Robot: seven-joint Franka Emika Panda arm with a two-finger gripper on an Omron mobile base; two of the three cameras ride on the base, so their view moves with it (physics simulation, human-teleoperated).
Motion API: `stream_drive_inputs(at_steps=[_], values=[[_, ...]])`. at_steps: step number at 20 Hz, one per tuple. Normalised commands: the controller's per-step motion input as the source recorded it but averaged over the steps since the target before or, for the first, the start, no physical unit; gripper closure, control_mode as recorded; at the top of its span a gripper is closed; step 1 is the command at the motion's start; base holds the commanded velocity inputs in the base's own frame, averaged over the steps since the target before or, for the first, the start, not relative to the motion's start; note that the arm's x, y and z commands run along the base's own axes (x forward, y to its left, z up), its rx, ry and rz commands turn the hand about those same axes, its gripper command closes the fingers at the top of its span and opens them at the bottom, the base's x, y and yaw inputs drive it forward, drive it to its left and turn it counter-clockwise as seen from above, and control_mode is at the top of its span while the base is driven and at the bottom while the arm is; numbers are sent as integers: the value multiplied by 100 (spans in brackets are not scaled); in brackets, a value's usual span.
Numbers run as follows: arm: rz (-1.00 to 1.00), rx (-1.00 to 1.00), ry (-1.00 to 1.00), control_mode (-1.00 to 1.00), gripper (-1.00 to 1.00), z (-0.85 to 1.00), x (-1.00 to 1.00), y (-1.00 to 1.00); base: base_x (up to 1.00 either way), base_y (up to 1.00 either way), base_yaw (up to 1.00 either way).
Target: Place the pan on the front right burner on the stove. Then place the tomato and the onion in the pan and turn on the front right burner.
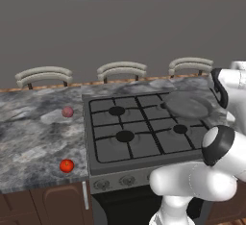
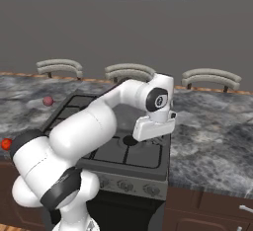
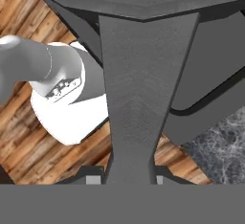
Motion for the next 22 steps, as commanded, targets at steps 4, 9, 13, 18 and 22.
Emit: stream_drive_inputs(at_steps=[4, 9, 13, 18, 22], values=[[0, -2, 14, -100, 100, -2, 0, 0, 0, 0, 0], [0, -6, 20, -100, 100, 0, 0, 0, 0, 0, 0], [0, -3, 10, -100, 100, -1, 0, 0, 0, 0, 0], [0, -1, 1, -100, 100, -2, 0, 3, 0, 0, 0], [0, -1, 0, -100, 100, -19, 1, 0, 0, 0, 0]])
